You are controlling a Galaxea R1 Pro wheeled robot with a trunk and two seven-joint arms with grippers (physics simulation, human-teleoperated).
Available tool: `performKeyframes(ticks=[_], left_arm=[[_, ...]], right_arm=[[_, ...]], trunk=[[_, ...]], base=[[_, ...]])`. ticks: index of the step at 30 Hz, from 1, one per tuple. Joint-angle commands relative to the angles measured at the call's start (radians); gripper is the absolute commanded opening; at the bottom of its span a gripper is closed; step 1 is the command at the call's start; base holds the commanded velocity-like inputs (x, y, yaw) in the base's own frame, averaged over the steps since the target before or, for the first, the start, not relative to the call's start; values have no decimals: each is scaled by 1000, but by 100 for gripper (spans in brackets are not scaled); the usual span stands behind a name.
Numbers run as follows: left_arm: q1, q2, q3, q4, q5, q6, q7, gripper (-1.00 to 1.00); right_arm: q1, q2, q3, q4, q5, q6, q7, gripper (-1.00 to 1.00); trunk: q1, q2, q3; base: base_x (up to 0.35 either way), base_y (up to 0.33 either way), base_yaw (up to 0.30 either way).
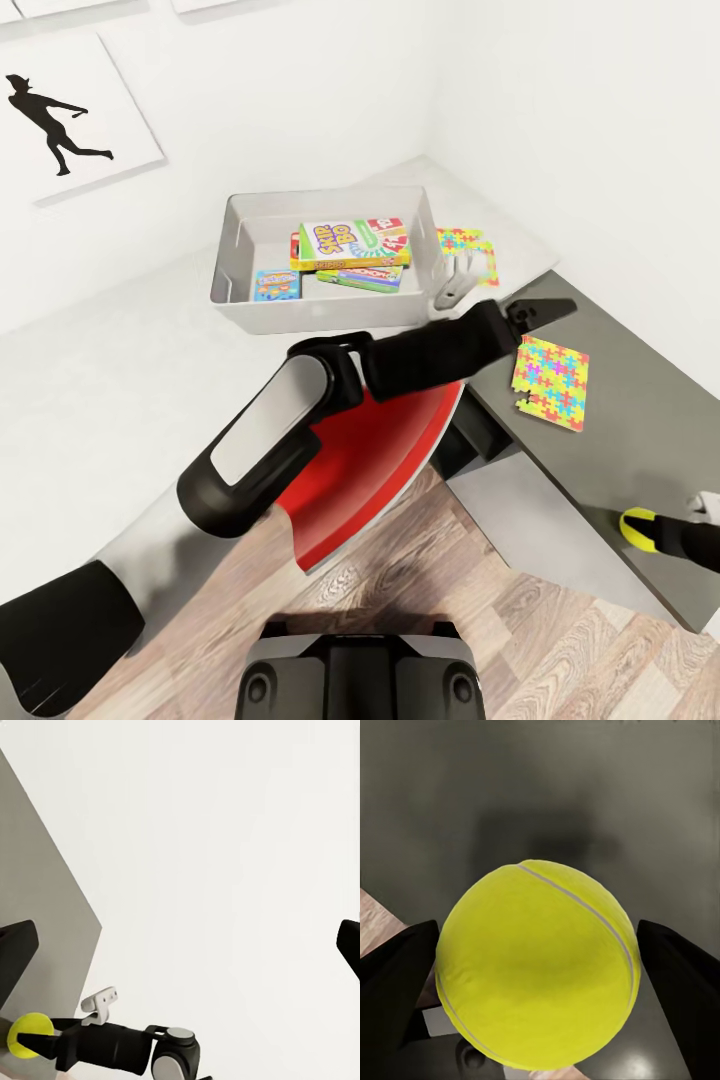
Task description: Put all the toys in the child's room - the three board games (two on the bed and one on the table), the two jigsaw puzzles on the table, and the tennis ball on the table - inside the toy box on the table in the child's room.
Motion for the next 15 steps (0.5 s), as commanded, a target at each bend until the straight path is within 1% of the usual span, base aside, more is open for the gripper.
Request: performKeyframes(ticks=[1,3,4,6,9,10,12,13,15], left_arm=[[3,2,6,-1,11,1,-2,100],[12,5,23,-1,14,3,-28,100],[12,5,23,-1,14,3,-28,100],[24,8,41,-1,17,10,-58,100],[38,11,67,-1,20,40,-103,100],[38,11,67,-1,20,40,-103,100],[43,12,84,-1,22,65,-134,100],[43,12,84,-1,22,65,-134,100],[47,12,100,-1,22,85,-169,100]], right_arm=[[-2,-2,-2,-1,9,5,14,-100],[-8,-8,-5,-1,8,6,29,-100],[-8,-8,-5,-1,8,6,29,-100],[-17,-14,-16,-1,8,6,62,-100],[-25,-24,-60,-1,7,7,154,-100],[-25,-24,-60,-1,7,7,154,-100],[-28,-30,-103,-1,7,8,236,-100],[-28,-30,-103,-1,7,8,236,-100],[-31,-34,-144,-1,7,8,322,-100]], trunk=[[1,-2,-1],[1,-2,-1],[1,-2,-1],[1,-2,-1],[1,-2,-1],[1,-2,-1],[1,-2,-1],[1,-2,-1],[1,-2,-1]], base=[[0,0,0],[0,0,0],[0,0,0],[0,0,0],[0,0,0],[0,0,0],[0,0,0],[0,0,0],[0,0,0]])
